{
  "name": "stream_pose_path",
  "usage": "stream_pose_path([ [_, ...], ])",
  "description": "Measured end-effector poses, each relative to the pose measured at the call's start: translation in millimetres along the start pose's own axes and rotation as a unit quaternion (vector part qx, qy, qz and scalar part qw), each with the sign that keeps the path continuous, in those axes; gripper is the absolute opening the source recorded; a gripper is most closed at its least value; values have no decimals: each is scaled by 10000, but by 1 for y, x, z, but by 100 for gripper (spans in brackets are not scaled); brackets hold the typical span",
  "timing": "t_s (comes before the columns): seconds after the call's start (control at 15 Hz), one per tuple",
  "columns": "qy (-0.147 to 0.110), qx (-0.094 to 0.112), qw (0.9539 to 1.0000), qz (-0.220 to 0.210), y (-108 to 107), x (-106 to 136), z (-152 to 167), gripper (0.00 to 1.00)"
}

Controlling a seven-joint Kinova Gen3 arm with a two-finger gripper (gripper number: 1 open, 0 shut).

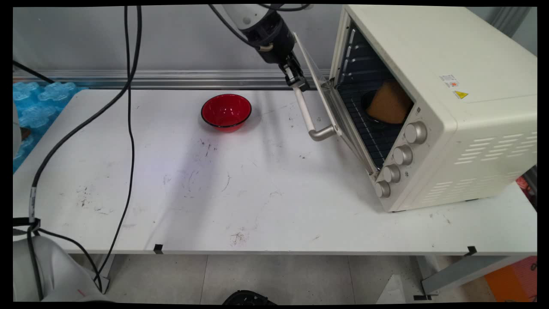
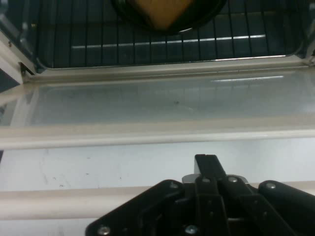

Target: Open the oven

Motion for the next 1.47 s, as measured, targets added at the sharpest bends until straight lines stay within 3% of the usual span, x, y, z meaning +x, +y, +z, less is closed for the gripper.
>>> stream_pose_path([
  [0.47, 166, -51, 9998, 35, 1, -26, 18, 0],
  [1.47, 379, 100, 9992, 79, -1, -78, 39, 0],
])
